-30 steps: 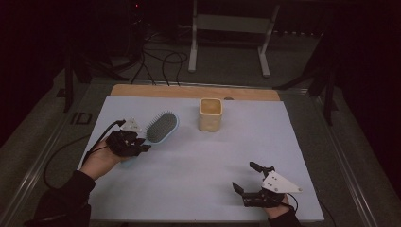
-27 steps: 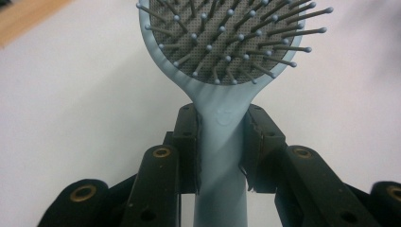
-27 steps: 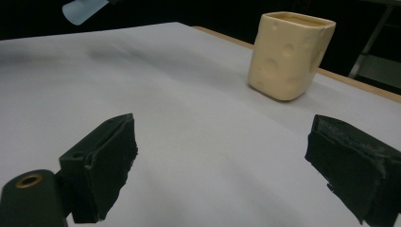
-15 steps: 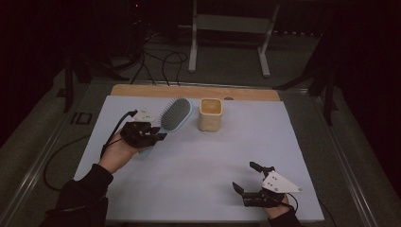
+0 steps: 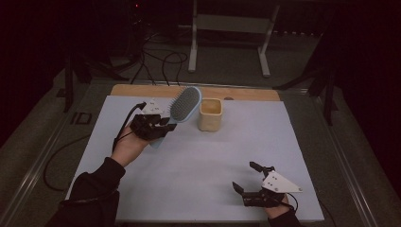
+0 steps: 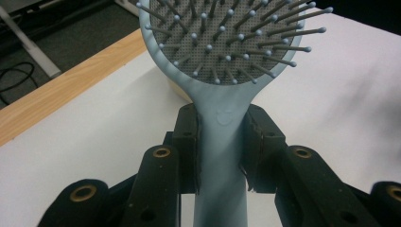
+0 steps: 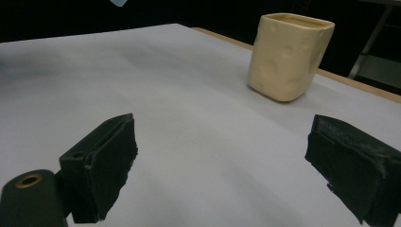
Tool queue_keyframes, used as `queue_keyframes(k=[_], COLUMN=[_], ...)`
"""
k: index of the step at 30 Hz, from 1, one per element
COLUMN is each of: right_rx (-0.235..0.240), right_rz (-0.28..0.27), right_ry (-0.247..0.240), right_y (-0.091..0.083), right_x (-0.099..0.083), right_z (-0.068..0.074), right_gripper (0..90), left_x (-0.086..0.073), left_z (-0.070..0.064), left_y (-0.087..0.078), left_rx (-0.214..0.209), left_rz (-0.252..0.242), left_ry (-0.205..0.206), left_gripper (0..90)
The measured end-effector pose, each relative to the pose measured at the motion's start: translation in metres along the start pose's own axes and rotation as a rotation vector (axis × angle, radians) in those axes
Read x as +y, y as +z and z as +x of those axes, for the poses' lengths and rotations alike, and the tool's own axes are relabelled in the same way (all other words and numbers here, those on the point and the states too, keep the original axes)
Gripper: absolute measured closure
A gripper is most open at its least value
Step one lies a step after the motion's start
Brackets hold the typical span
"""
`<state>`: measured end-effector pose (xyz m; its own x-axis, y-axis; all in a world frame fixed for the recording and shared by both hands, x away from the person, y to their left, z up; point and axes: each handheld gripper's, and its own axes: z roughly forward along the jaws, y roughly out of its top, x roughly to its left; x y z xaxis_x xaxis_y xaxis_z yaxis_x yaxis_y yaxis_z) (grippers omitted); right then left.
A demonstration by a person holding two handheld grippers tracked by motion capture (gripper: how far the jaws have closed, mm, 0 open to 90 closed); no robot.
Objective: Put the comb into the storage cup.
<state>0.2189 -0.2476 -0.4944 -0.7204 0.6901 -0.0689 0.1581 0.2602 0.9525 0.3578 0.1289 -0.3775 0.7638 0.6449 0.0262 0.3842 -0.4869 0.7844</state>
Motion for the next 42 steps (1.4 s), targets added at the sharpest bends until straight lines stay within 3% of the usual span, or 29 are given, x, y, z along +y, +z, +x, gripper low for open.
queue_keyframes(k=[22,33,42], right_rx=[0.006,0.003,0.003], right_rz=[-0.01,-0.01,-0.016], right_ry=[0.001,0.007,0.005], right_y=[0.0,-0.001,-0.001], right_x=[0.001,0.001,0.001], right_z=[0.0,-0.001,-0.001], right_gripper=[8.8,8.8,8.8], left_x=[0.046,0.066,0.08], left_z=[-0.009,-0.013,-0.015], left_y=[0.028,0.047,0.064], left_rx=[-0.046,-0.042,-0.062], left_rz=[-0.079,-0.114,-0.152], left_ry=[0.002,0.005,-0.017], left_gripper=[69.9,69.9,69.9])
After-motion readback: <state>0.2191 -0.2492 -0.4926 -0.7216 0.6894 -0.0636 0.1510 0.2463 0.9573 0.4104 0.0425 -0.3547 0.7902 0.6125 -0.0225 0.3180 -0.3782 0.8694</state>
